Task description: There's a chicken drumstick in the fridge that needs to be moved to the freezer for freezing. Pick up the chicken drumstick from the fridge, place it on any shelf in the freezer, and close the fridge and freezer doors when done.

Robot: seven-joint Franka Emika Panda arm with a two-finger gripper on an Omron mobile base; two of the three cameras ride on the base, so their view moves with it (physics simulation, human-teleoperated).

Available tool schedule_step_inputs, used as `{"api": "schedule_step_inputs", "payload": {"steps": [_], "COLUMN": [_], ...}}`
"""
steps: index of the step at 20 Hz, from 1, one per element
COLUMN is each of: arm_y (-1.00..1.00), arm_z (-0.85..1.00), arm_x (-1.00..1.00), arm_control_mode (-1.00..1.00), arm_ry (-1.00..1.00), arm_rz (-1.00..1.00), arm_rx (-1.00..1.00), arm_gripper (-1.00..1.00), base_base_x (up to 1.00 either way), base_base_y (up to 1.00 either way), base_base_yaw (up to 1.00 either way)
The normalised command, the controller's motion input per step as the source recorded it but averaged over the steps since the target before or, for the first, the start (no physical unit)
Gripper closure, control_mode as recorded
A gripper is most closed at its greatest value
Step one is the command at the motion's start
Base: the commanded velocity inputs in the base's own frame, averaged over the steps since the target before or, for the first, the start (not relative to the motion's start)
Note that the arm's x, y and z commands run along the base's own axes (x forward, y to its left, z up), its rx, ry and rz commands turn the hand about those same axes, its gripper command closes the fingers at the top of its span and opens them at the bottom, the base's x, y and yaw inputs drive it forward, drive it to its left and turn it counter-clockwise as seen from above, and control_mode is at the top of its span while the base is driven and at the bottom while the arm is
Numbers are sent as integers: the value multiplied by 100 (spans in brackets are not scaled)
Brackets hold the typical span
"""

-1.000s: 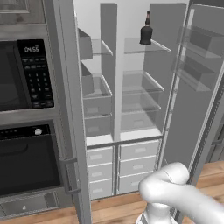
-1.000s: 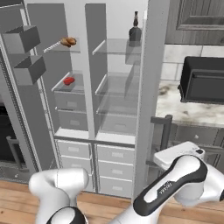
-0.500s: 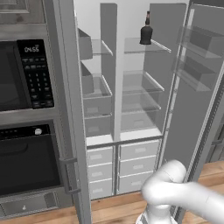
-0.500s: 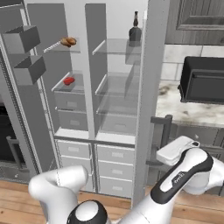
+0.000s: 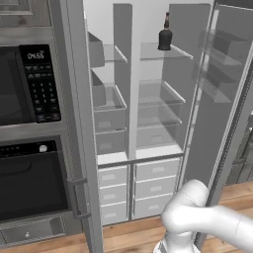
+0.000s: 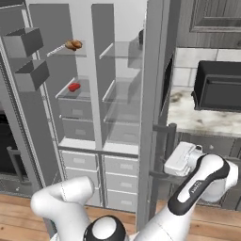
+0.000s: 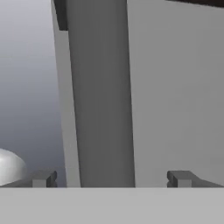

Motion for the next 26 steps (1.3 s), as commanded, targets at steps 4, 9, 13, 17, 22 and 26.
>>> {"api": "schedule_step_inputs", "payload": {"steps": [4, 9, 13, 17, 22, 26], "arm_y": [100, 100, 100, 100, 94, 75], "arm_z": [0, 0, 0, 0, 0, 0], "arm_x": [0, 0, 23, 30, 38, 44], "arm_control_mode": [-100, -100, -100, -100, -100, -100], "arm_ry": [-1, 0, 3, 14, 2, 0], "arm_rz": [0, 0, 0, 0, -20, -29], "arm_rx": [0, 0, 0, 5, 0, -5], "arm_gripper": [-100, -100, -100, -100, -100, -100], "base_base_x": [0, 0, 0, 0, 0, 0], "base_base_y": [0, 0, 0, 0, 0, 0], "base_base_yaw": [0, 0, 0, 0, 0, 0]}}
